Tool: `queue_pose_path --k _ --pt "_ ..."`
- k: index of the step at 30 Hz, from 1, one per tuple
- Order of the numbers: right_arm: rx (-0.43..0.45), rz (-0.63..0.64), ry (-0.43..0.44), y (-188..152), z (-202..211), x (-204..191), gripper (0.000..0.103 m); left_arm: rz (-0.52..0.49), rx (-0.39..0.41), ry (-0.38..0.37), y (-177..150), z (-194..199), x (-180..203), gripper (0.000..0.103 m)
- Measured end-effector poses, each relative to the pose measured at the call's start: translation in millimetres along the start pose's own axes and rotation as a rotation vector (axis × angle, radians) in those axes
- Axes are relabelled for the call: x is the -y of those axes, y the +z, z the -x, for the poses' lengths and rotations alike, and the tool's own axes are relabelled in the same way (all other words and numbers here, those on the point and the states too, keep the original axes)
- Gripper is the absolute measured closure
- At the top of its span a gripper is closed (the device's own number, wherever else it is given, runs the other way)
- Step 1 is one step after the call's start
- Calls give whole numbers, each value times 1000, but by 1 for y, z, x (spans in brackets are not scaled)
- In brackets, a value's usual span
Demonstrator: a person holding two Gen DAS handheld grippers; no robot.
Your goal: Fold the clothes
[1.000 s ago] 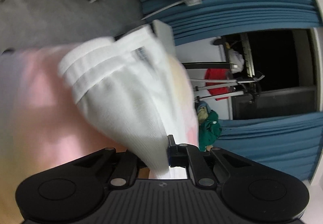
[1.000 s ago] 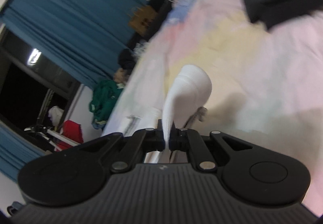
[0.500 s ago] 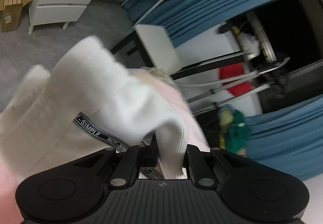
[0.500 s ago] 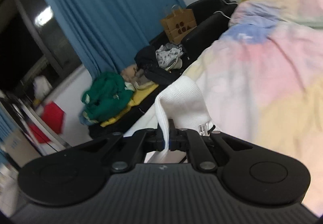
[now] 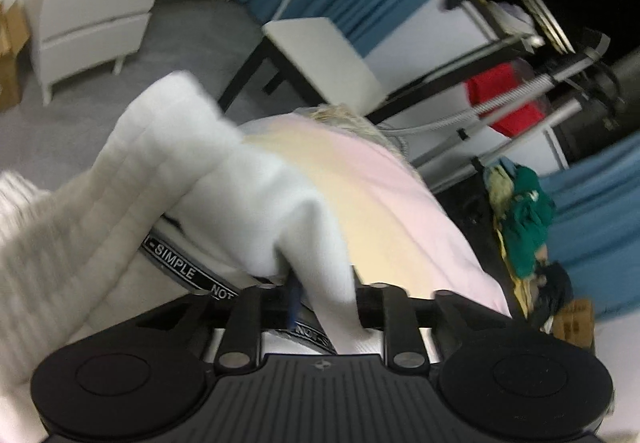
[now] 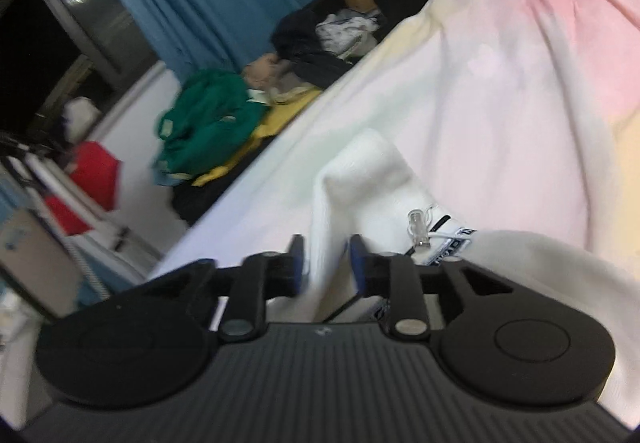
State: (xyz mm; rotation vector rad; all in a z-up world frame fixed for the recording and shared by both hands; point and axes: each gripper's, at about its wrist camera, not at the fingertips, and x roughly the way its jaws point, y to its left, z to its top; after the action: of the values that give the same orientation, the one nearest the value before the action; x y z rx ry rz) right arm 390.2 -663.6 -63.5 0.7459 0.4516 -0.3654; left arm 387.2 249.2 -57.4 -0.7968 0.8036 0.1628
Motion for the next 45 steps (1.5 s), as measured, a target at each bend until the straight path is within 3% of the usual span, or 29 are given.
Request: queue_pose_path --k 1,3,7,11,12,16,18,22,26,28,33,34,38,45 --pt "18 -2 21 -2 15 2 65 -26 23 8 -6 13 4 34" --pt "52 -31 59 -10 46 8 49 -86 70 16 -19 42 13 29" --pt "61 -114 115 -31 100 25 40 -93 78 -20 -56 87 13 23" --pt "-18 -227 152 -62 136 54 40 111 50 -105 -104 109 -22 20" --pt "-37 -263 159 -70 139 63 40 176 37 -126 -116 108 -36 16" --pt "-177 -384 178 -103 132 85 40 407 -51 -156 -155 90 -81 16" --pt "-223 -415 197 -112 122 88 40 452 -54 -167 -160 80 -88 18" --pt "-234 -446 257 -120 99 85 40 429 49 -215 -152 63 -88 19" --pt "-171 -425 290 -116 70 83 43 394 147 -213 -141 41 -82 31" --pt "-128 -410 288 -112 60 82 47 371 186 -209 -135 31 -80 47" --pt "-37 -391 244 -102 40 78 79 386 254 -221 -136 15 -83 68" --pt "-19 -387 235 -100 36 77 81 391 258 -222 -136 15 -83 72" --pt "-13 -388 224 -95 43 74 89 414 261 -241 -133 24 -81 79" --pt "-25 -366 227 -91 102 90 91 460 263 -341 -143 76 -81 83"
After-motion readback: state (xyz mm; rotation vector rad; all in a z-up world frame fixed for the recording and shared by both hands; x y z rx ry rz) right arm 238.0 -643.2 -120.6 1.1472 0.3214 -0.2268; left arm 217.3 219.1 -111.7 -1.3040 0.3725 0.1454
